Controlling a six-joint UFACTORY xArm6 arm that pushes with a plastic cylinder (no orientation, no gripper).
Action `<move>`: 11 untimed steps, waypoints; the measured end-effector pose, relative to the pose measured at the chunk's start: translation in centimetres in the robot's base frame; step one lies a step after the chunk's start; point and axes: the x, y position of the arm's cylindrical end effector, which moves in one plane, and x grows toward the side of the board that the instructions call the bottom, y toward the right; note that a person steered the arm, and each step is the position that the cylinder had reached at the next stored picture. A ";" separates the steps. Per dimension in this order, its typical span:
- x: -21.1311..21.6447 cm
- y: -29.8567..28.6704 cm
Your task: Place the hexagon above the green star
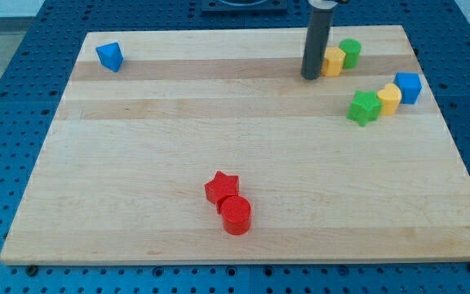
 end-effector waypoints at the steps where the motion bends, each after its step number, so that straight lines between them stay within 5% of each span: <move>1: -0.5 -2.0; 3: -5.9 -0.8; 5: -5.3 2.9; 8: 2.3 3.8; 11: -3.5 4.1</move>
